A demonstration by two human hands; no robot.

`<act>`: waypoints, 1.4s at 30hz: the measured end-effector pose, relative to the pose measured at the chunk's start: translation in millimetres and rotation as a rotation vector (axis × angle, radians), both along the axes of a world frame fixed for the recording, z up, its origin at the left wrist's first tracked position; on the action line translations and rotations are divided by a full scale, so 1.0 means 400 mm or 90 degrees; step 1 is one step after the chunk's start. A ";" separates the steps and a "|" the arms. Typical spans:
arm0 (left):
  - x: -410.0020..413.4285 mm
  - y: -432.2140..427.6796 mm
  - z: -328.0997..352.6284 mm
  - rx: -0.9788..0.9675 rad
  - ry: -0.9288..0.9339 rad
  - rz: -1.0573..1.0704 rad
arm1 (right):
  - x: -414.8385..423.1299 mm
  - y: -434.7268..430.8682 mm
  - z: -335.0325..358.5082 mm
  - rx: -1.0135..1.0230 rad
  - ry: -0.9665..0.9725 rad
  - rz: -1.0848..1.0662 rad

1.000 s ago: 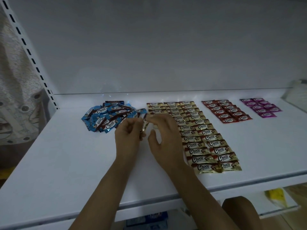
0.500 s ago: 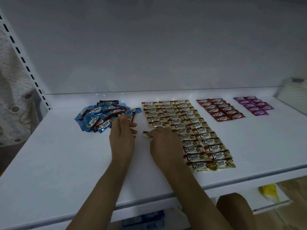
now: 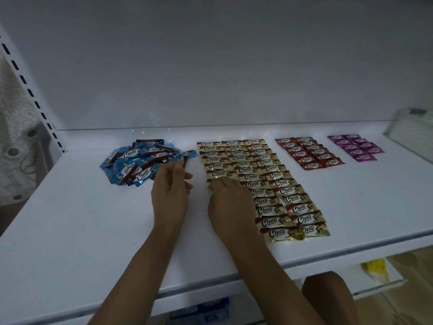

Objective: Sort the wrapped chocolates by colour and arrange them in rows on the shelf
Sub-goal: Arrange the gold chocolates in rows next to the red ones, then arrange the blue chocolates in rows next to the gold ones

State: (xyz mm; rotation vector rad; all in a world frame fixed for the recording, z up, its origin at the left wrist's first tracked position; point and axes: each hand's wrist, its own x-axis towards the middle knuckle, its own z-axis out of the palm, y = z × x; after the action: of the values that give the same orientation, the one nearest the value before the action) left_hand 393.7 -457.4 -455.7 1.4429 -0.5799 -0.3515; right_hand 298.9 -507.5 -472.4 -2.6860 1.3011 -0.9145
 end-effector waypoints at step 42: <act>0.293 0.203 -0.037 0.519 -0.479 -0.009 | 0.408 -0.104 0.064 0.275 0.156 0.124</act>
State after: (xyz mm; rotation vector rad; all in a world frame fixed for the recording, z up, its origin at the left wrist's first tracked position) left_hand 510.9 -376.3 -470.3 2.3833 -1.1283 -0.0228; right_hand 462.1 -549.1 -446.6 -2.5656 1.0877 -0.2516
